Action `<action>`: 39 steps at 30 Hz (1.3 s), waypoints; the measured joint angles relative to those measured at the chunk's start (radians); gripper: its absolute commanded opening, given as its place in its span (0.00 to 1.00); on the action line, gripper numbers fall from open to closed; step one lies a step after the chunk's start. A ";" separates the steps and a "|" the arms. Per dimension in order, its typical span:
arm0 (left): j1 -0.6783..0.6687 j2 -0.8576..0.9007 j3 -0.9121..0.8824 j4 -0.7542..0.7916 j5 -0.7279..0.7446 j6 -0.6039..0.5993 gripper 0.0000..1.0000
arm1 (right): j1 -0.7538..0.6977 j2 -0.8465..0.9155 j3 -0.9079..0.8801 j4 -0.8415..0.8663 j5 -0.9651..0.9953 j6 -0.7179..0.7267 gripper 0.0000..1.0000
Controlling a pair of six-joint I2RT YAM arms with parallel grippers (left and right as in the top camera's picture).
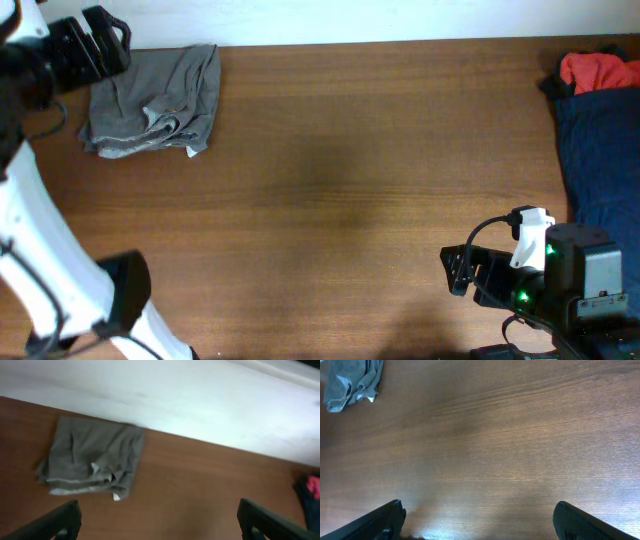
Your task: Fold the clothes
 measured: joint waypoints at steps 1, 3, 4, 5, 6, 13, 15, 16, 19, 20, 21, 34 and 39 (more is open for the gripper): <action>-0.005 -0.040 -0.050 0.002 0.003 0.005 0.99 | 0.000 0.000 0.000 0.000 0.000 0.000 0.99; -0.010 -0.136 -0.174 0.002 0.009 0.013 0.99 | 0.000 0.000 0.000 0.000 0.000 0.000 0.99; -0.010 -0.198 -0.257 0.000 0.006 0.016 0.99 | 0.000 0.000 0.000 0.000 0.000 0.000 0.99; -0.010 -0.253 -0.324 0.000 0.004 0.018 0.99 | 0.000 0.000 0.000 0.000 0.000 0.000 0.99; -0.010 -0.318 -0.410 0.002 -0.008 0.020 0.99 | 0.000 0.000 0.000 0.000 0.000 0.000 0.99; -0.009 -0.743 -0.859 0.047 -0.031 0.024 0.99 | 0.000 0.000 0.000 -0.001 0.000 0.000 0.99; -0.010 -0.859 -0.963 0.095 -0.018 0.024 0.99 | 0.000 0.000 0.000 0.000 0.000 0.000 0.99; -0.010 -0.915 -1.012 0.118 -0.009 0.024 0.99 | 0.000 0.000 0.000 -0.001 0.000 0.000 0.99; -0.009 -1.080 -1.153 0.167 0.029 0.024 0.99 | 0.000 0.000 0.000 -0.001 0.000 0.000 0.99; -0.010 -1.133 -1.199 0.178 0.047 0.024 0.99 | 0.000 0.000 0.000 -0.001 0.000 0.000 0.99; -0.010 -1.175 -1.236 0.182 0.061 0.024 0.99 | 0.000 0.000 0.000 0.000 0.000 0.000 0.99; -0.009 -1.441 -1.427 0.084 0.140 0.024 0.99 | 0.000 0.000 0.000 0.000 0.000 0.000 0.99; -0.010 -1.442 -1.431 -0.002 0.143 0.024 0.99 | 0.000 0.000 0.000 0.000 0.000 0.000 0.99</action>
